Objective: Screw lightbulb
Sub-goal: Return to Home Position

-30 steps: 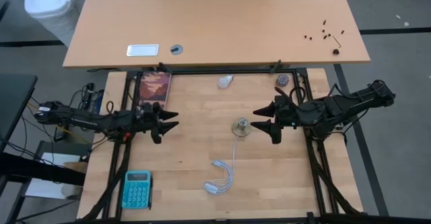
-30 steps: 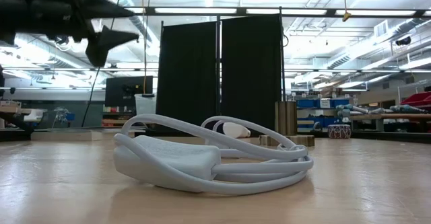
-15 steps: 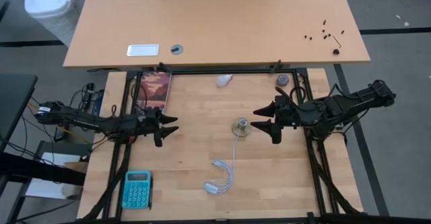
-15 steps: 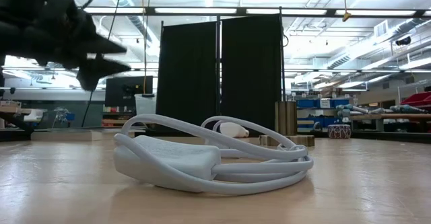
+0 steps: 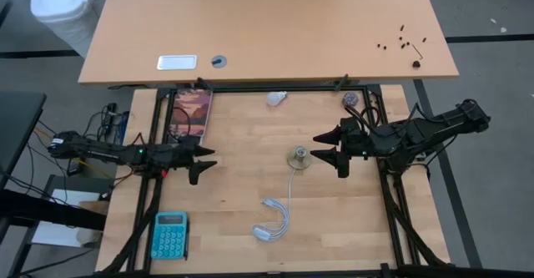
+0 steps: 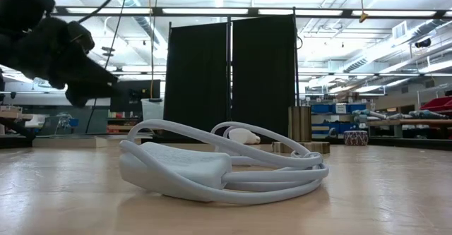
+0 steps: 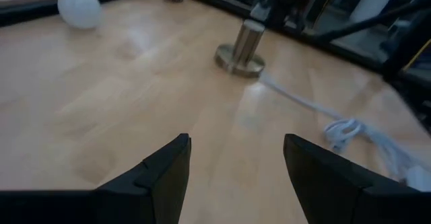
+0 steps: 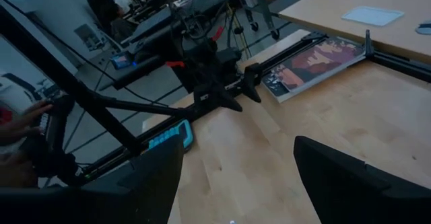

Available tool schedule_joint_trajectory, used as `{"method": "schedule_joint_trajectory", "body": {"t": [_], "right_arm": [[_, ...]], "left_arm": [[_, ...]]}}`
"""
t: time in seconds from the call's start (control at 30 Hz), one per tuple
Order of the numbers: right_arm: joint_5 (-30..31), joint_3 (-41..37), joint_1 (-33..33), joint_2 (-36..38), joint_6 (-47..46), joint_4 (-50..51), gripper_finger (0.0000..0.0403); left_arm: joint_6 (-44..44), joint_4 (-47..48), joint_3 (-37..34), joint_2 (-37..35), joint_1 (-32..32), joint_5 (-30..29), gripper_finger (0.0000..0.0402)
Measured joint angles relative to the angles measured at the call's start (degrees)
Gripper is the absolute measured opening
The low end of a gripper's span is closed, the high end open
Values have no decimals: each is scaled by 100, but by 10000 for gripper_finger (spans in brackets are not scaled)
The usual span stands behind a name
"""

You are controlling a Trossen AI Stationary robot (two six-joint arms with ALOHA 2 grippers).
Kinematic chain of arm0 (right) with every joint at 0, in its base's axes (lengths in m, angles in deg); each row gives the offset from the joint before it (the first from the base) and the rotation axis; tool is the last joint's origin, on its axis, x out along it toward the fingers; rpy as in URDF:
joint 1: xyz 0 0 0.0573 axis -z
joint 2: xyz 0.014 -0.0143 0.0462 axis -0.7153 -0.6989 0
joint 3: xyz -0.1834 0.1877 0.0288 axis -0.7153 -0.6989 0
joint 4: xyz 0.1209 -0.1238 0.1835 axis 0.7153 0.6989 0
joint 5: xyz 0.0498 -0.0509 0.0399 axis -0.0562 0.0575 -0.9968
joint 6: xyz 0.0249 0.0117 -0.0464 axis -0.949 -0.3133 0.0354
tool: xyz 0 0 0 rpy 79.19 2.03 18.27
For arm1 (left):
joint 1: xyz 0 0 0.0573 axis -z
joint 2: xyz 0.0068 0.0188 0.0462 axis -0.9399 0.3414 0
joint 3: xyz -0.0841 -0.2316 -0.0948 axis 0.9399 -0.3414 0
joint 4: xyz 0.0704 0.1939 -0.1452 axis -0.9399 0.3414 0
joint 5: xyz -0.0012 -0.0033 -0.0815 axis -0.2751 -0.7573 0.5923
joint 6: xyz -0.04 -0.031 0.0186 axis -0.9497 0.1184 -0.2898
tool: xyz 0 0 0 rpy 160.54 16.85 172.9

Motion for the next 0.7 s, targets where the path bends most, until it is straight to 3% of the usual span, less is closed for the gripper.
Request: {"method": "schedule_joint_trajectory", "body": {"t": [0.7], "right_arm": [[0,0,2,0,0,-42,291]], "left_arm": [[4,-177,-4,-1820,0,7,241]]}}
